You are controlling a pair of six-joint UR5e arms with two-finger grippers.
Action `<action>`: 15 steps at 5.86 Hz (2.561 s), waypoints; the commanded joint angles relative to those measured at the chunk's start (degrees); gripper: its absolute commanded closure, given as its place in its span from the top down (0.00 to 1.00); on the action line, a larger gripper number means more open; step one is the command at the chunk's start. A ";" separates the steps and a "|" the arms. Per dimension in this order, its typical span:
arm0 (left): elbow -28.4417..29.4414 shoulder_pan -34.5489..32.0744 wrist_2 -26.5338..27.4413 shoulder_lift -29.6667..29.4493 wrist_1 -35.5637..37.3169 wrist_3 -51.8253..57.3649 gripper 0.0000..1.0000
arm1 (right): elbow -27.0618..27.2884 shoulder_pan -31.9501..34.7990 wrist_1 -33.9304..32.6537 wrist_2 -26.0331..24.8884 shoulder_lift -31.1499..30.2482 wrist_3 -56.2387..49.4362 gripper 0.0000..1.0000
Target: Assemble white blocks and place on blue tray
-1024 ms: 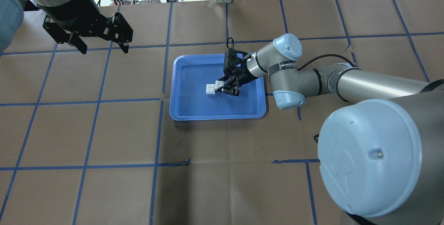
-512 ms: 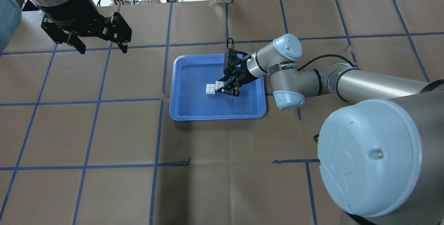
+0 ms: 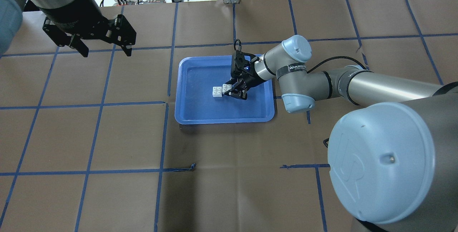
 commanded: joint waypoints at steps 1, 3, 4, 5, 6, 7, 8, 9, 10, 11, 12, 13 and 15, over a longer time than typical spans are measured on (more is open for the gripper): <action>-0.13 -0.09 0.00 0.01 0.00 -0.03 1.00 | 0.00 0.00 0.01 0.00 0.00 0.01 0.36; -0.13 0.00 -0.09 0.01 0.09 -0.03 1.00 | 0.00 -0.09 0.01 0.00 0.00 0.01 0.37; -0.13 -0.09 -0.09 0.01 0.09 -0.03 1.00 | 0.00 -0.09 0.09 0.08 0.00 0.01 0.37; -0.13 -0.09 -0.09 0.09 0.09 -0.03 1.00 | 0.00 0.00 0.01 0.08 0.00 0.01 0.37; -0.13 -0.09 -0.09 0.09 0.09 -0.03 1.00 | 0.00 0.18 -0.17 0.08 0.00 0.01 0.37; -0.13 -0.09 -0.09 0.09 0.09 -0.03 1.00 | 0.00 0.70 -0.34 0.08 0.00 0.01 0.37; -0.13 -0.09 0.00 0.18 0.00 -0.03 1.00 | 0.00 0.70 -0.26 0.08 0.00 0.01 0.38; -0.22 -0.09 -0.09 0.18 0.09 -0.03 1.00 | 0.00 0.70 -0.34 0.08 0.00 0.09 0.39; -0.30 -0.09 -0.09 0.27 0.00 -0.03 1.00 | 0.00 0.70 -0.26 0.08 0.00 0.01 0.40; -0.30 -0.09 0.00 0.27 0.09 -0.03 1.00 | 0.00 0.70 -0.34 0.08 0.17 0.09 0.46; -0.30 -0.09 0.00 0.27 0.09 -0.03 1.00 | 0.00 0.70 -0.34 0.17 0.35 0.09 0.53; -0.39 -0.09 0.00 0.27 0.00 -0.03 1.00 | 0.00 0.70 -0.34 0.17 0.35 0.01 0.53; -0.39 -0.09 0.00 0.27 0.09 -0.03 1.00 | 0.00 0.70 -0.26 0.17 0.35 0.01 0.54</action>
